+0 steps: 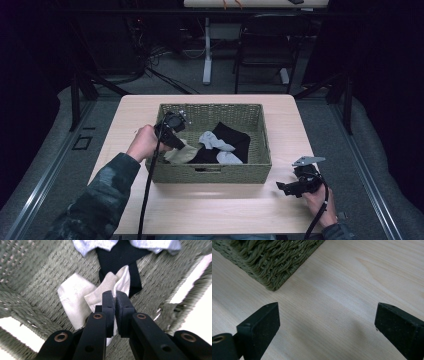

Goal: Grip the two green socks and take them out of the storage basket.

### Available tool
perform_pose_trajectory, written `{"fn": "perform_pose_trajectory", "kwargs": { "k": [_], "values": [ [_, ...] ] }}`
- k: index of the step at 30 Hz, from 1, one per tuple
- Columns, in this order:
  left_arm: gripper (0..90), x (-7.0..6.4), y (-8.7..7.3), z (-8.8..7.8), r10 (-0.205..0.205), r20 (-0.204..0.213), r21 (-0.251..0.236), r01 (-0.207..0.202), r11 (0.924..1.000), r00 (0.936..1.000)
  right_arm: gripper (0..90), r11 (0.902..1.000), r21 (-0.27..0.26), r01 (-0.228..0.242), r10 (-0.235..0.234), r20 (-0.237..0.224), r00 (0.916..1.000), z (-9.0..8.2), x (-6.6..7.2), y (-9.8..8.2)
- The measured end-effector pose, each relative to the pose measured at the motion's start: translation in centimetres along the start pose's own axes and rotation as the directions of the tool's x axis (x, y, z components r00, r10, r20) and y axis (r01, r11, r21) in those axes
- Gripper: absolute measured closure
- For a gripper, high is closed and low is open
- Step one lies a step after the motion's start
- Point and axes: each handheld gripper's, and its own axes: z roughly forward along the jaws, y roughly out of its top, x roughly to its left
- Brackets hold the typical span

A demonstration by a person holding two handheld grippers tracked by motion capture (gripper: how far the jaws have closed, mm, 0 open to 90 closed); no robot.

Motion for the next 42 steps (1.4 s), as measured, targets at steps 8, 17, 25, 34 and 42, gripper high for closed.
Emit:
{"fn": "perform_pose_trajectory", "kwargs": {
  "k": [8, 17, 25, 34, 42],
  "values": [
    [86.8, 0.0, 0.3, -2.0, 0.005, -0.01, -0.035, -0.006, 0.9994, 0.9999, 5.1, 1.0, 0.008, -0.003, 0.003, -0.004, 1.0, 0.0, 0.0, 0.0],
    [86.8, 0.2, 0.9, -4.2, -0.002, -0.033, -0.069, 0.0, 0.9976, 0.9995, 5.0, 1.0, 0.006, -0.005, 0.005, -0.01, 0.9999, 0.0, -0.1, 0.0],
    [86.8, 0.5, 1.3, -6.7, -0.005, -0.067, -0.093, -0.001, 0.9956, 0.9978, 4.9, 0.9998, 0.01, -0.017, 0.017, -0.009, 0.9998, 0.0, -0.1, 0.0],
    [86.8, 0.6, 1.5, -9.4, -0.012, -0.103, -0.116, 0.0, 0.9933, 0.9946, 4.8, 0.9999, 0.013, -0.01, 0.01, -0.002, 0.9999, 0.1, -0.1, 0.0],
    [86.8, 0.7, 1.6, -11.4, -0.022, -0.132, -0.131, 0.005, 0.9914, 0.991, 4.8, 0.9999, 0.012, -0.012, 0.012, 0.0, 0.9999, 0.0, -0.1, 0.0]
  ]
}}
